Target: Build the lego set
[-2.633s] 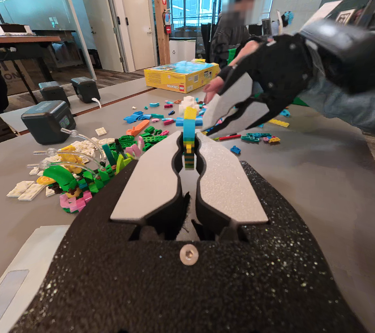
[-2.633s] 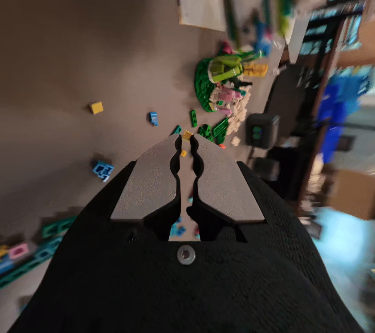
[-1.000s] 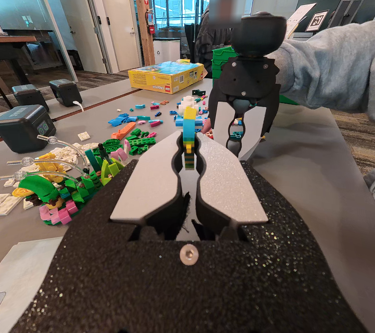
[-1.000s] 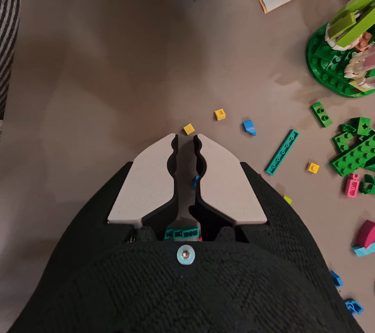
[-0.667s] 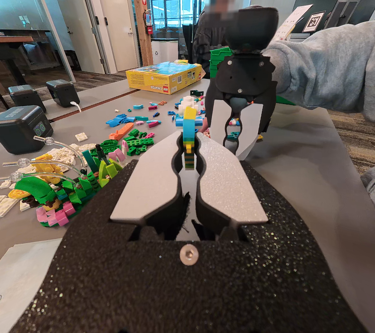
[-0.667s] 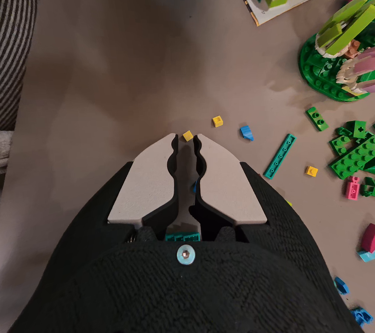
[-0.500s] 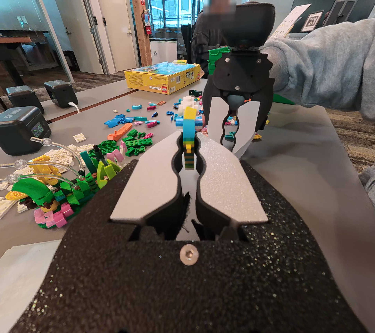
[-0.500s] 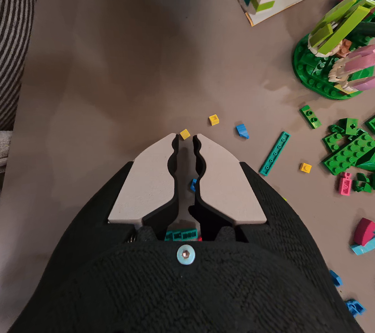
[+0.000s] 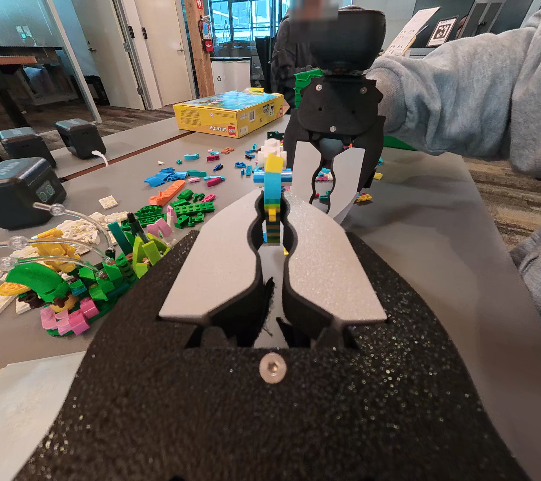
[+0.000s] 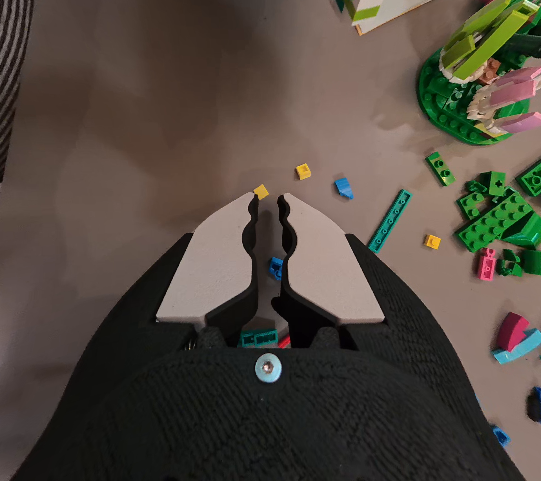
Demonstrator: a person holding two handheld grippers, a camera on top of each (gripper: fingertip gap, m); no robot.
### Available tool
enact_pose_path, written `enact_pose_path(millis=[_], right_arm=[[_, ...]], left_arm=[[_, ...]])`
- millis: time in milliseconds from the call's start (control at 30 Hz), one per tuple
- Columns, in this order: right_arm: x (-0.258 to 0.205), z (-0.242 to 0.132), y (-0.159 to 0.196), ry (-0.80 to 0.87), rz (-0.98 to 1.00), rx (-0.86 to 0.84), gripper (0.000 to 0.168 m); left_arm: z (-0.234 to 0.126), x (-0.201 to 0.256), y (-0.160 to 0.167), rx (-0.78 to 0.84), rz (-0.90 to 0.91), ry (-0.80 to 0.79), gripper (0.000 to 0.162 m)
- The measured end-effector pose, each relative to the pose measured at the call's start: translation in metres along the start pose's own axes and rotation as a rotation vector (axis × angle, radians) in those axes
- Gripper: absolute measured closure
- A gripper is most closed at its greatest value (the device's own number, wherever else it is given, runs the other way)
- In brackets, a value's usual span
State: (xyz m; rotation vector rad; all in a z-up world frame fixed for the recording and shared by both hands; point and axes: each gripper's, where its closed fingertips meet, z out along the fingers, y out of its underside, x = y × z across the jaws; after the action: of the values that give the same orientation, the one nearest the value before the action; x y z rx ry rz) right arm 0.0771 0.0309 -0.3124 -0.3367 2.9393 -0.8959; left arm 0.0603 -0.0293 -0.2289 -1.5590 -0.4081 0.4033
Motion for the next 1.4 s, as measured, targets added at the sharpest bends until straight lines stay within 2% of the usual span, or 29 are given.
enact_pose_path(millis=[300, 467, 600, 1100, 1267, 1400], right_arm=[[0.002, -0.004, 0.004, -0.014, -0.039, -0.059, 0.159], [-0.011, 0.002, 0.004, -0.113, 0.019, -0.06, 0.16], [-0.015, 0.004, 0.005, -0.138, 0.022, -0.075, 0.167], [-0.002, 0.012, 0.003, -0.07, -0.017, -0.093, 0.168], [0.01, 0.016, -0.004, 0.045, 0.009, -0.079, 0.168], [0.031, 0.009, -0.001, 0.28, 0.271, -0.052, 0.166]], left_arm=[[0.0, 0.0, 0.0, -0.003, 0.0, 0.0, 0.154], [0.0, 0.0, 0.0, -0.003, -0.003, 0.001, 0.154], [0.0, 0.0, 0.0, -0.004, -0.002, 0.001, 0.154], [-0.001, 0.002, 0.0, -0.007, 0.003, 0.005, 0.154], [-0.001, 0.002, -0.001, -0.005, -0.001, 0.006, 0.154], [-0.002, 0.002, -0.001, -0.001, -0.006, 0.004, 0.154]])
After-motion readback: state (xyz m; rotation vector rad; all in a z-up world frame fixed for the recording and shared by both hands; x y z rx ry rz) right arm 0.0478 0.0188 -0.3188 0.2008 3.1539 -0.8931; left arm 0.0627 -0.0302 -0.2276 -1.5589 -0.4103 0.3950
